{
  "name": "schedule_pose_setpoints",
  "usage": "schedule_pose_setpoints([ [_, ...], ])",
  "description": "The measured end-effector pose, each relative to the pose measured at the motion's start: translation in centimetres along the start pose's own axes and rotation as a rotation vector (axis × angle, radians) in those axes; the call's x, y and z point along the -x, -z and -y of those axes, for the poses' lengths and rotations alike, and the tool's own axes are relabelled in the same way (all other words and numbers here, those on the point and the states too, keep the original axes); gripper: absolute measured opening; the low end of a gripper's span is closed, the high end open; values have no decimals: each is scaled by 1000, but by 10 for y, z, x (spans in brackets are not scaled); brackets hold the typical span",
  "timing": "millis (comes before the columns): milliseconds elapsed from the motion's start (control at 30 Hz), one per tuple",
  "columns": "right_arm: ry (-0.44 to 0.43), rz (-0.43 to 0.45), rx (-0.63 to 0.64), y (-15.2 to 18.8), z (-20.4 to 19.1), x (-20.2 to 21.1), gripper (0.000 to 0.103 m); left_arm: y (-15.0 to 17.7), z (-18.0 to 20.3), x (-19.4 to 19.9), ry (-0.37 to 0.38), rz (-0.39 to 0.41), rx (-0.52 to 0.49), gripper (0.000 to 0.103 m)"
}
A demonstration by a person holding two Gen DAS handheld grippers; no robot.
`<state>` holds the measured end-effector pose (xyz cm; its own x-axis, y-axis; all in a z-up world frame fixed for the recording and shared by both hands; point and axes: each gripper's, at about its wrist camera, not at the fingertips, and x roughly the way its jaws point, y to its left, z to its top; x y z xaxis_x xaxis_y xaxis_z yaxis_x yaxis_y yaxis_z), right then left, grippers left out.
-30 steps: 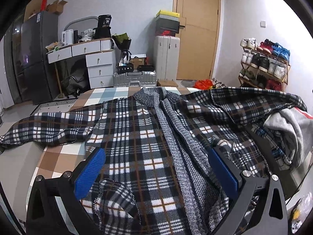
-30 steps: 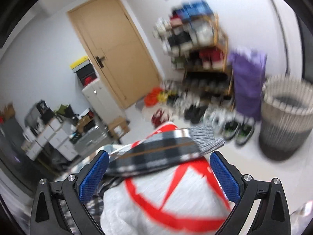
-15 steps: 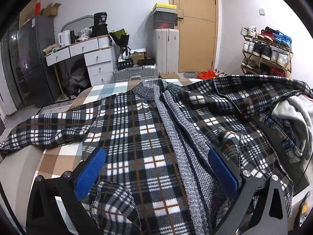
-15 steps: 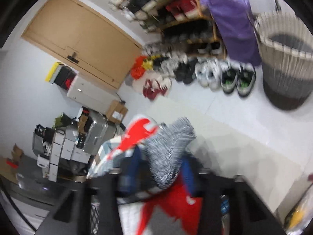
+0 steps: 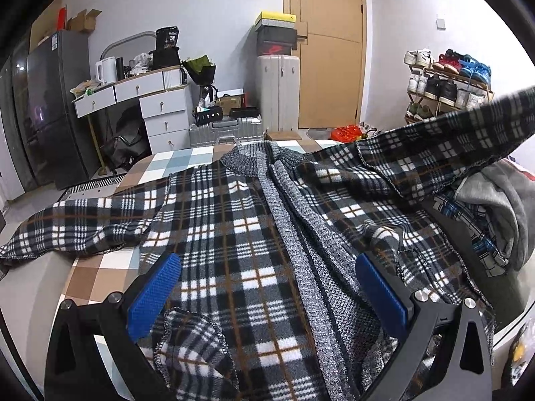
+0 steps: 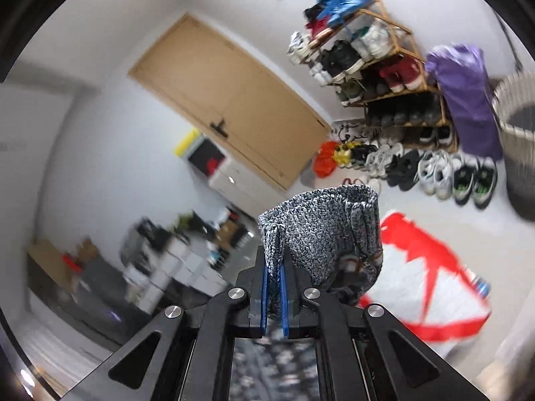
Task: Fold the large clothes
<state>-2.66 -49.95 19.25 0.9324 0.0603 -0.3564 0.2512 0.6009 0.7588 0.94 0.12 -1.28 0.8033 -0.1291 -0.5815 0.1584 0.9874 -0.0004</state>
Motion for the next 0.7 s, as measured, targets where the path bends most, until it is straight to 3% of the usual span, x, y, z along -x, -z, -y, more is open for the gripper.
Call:
schedule_pose_setpoints([
  [133,186,54,-77,-12,9,-19,9,-1,-3,0,-7,8,6,102],
  [300,446,-90,-279,-29,87,-93,9,-1,-2,-4,-18,1,1,102],
  [367,445,-149,-312,-34,108,-114,9,0,-1,-5,-26,-1,-9,102],
  [467,293,-164,-272,-53,118,-124,25,1,-3,-7,-30,-8,-11,102],
  [500,252,-133,-229,-62,114,-120,36,2,-2,-9,-31,-11,-13,102],
  [533,218,-93,-187,-69,108,-113,56,2,-1,-12,-33,-18,-17,102],
  [567,183,-63,-139,-76,104,-105,67,2,-1,-13,-34,-24,-19,102],
  [600,168,-37,-110,-80,99,-98,75,3,1,-16,-32,-34,-24,102],
  [667,163,33,-50,-86,96,-79,80,4,5,-20,-26,-50,-30,102],
  [700,185,40,-15,-92,98,-74,92,4,6,-20,-23,-52,-33,102],
])
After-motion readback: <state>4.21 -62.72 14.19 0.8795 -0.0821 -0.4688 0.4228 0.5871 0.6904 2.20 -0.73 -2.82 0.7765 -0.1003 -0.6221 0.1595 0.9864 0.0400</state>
